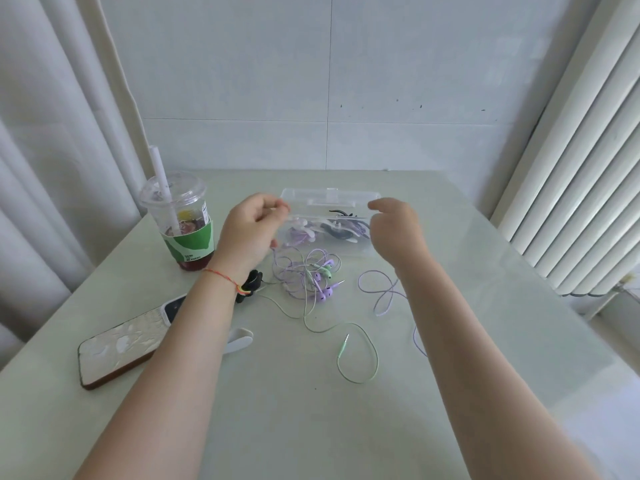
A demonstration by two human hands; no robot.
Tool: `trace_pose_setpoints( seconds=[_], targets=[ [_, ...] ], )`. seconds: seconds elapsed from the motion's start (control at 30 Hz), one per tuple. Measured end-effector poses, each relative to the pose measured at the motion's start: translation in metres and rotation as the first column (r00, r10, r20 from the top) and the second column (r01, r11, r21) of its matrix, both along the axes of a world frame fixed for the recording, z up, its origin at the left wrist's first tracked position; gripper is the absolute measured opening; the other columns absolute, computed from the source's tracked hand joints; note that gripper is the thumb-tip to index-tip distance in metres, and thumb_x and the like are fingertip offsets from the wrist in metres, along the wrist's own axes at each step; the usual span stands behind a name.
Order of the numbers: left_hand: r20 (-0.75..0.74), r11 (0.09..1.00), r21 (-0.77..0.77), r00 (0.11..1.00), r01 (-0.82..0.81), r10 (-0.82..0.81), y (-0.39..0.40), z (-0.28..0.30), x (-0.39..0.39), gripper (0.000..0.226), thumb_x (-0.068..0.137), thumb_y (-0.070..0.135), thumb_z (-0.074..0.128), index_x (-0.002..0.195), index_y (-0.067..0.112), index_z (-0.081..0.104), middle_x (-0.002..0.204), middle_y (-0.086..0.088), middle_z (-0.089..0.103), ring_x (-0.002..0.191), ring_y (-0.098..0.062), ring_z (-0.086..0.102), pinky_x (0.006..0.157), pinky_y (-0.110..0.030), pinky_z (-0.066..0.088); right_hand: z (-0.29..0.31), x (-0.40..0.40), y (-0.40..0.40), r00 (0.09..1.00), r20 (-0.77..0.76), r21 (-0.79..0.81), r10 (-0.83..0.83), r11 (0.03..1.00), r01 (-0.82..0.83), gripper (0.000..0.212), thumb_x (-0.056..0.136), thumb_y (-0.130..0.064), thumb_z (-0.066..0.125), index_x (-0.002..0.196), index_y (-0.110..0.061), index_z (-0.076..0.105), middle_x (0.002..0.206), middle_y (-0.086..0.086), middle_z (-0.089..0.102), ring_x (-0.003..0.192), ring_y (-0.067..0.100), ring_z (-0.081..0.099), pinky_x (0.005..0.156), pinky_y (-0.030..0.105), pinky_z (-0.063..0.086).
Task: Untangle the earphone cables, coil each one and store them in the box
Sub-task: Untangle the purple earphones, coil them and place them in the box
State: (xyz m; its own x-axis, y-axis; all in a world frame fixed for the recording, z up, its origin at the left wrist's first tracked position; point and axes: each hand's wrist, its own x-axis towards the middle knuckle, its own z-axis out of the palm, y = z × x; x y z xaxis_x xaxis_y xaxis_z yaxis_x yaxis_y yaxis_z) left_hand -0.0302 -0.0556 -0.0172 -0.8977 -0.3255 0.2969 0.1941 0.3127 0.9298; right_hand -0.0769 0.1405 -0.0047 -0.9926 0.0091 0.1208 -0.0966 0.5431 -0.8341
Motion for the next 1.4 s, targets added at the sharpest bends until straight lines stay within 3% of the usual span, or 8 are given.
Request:
trace_pose_setpoints(
  seconds=[0.13, 0.27, 0.53, 0.83, 0.97, 1.1, 1.3, 1.4],
  targets=[
    [0.049, 0.983, -0.078, 0.986, 0.165, -0.161, 0.021, -0.009, -0.003, 0.013, 0.092, 0.007, 0.059, 0.091, 0.02, 0.061, 0.058, 0.009, 0.059, 0.054, -0.012, 0.05, 0.057, -0.027, 0.047, 0.01, 0.015, -0.013, 0.976, -0.143, -0.051, 0.166, 0.983, -0.175, 0.046, 0.086, 0.002, 0.037, 0.118, -0.017, 0.065, 0.122, -0.001, 0.062, 0.104, 0.012, 0.055, 0.088, 0.024, 0.043],
    [-0.013, 0.957, 0.027, 0.957, 0.29, -0.29, 0.031, -0.009, -0.002, 0.013, 0.093, 0.001, 0.059, 0.097, 0.013, 0.06, 0.068, -0.001, 0.068, 0.062, -0.023, 0.059, 0.068, -0.03, 0.05, 0.008, 0.023, -0.019, 0.914, -0.014, 0.052, 0.405, 0.913, -0.404, 0.029, 0.09, -0.011, 0.044, 0.111, -0.022, 0.06, 0.087, -0.007, 0.071, 0.074, 0.01, 0.062, 0.069, 0.029, 0.048],
    [0.205, 0.907, 0.038, 0.885, 0.42, -0.418, 0.02, -0.02, -0.004, 0.014, 0.082, 0.0, 0.065, 0.09, 0.011, 0.063, 0.068, 0.002, 0.065, 0.066, -0.015, 0.057, 0.072, -0.027, 0.048, 0.008, 0.021, -0.004, 0.888, 0.181, 0.088, 0.423, 0.892, -0.444, 0.027, 0.089, -0.031, 0.061, 0.076, -0.008, 0.068, 0.043, -0.008, 0.029, 0.042, 0.016, 0.027, 0.044, 0.022, 0.024],
    [0.335, 0.921, -0.174, 0.9, 0.349, -0.278, 0.017, -0.04, -0.008, 0.027, 0.089, -0.004, 0.055, 0.09, 0.022, 0.062, 0.098, -0.007, 0.069, 0.094, -0.014, 0.063, 0.093, -0.029, 0.049, 0.023, 0.017, 0.008, 0.903, -0.033, -0.447, 0.429, 0.802, -0.397, 0.026, 0.097, -0.009, 0.041, 0.095, -0.003, 0.066, 0.047, 0.002, 0.046, 0.04, 0.021, 0.041, 0.049, 0.026, 0.035],
    [0.359, 0.907, -0.213, 0.893, 0.362, -0.272, 0.02, -0.048, -0.013, 0.043, 0.086, 0.002, 0.056, 0.123, 0.024, 0.055, 0.129, 0.002, 0.06, 0.118, -0.008, 0.055, 0.108, -0.032, 0.04, 0.025, 0.017, 0.006, 0.909, -0.122, -0.624, 0.4, 0.681, -0.383, 0.028, 0.098, -0.001, 0.037, 0.093, -0.008, 0.064, 0.064, 0.006, 0.056, 0.05, 0.02, 0.046, 0.05, 0.025, 0.04],
    [0.41, 0.914, -0.198, 0.877, 0.353, -0.25, 0.025, -0.053, -0.012, 0.073, 0.08, 0.017, 0.061, 0.145, 0.037, 0.034, 0.145, 0.011, 0.04, 0.121, -0.005, 0.041, 0.107, -0.03, 0.033, 0.023, 0.015, 0.008, 0.924, -0.093, -0.598, 0.371, 0.721, -0.35, 0.036, 0.091, 0.002, 0.036, 0.104, -0.013, 0.066, 0.062, 0.002, 0.052, 0.048, 0.016, 0.032, 0.044, 0.022, 0.025],
    [0.169, 0.965, -0.147, 0.966, 0.219, -0.194, 0.03, -0.037, -0.014, 0.063, 0.085, 0.003, 0.056, 0.139, 0.034, 0.044, 0.133, 0.014, 0.048, 0.125, -0.004, 0.044, 0.098, -0.022, 0.034, 0.019, 0.018, 0.007, 0.901, 0.028, -0.452, 0.433, 0.809, -0.375, 0.046, 0.083, 0.01, 0.032, 0.104, -0.011, 0.067, 0.061, 0.006, 0.056, 0.049, 0.019, 0.043, 0.051, 0.027, 0.035],
    [0.133, 0.945, -0.084, 0.943, 0.317, -0.305, 0.034, -0.029, -0.011, 0.061, 0.078, 0.008, 0.058, 0.127, 0.044, 0.048, 0.129, 0.015, 0.055, 0.122, -0.003, 0.05, 0.097, -0.019, 0.042, 0.023, 0.021, 0.003, 0.9, 0.002, -0.489, 0.437, 0.785, -0.38, 0.039, 0.081, 0.011, 0.031, 0.091, -0.004, 0.066, 0.06, 0.005, 0.046, 0.05, 0.016, 0.032, 0.053, 0.027, 0.023]
  ],
)
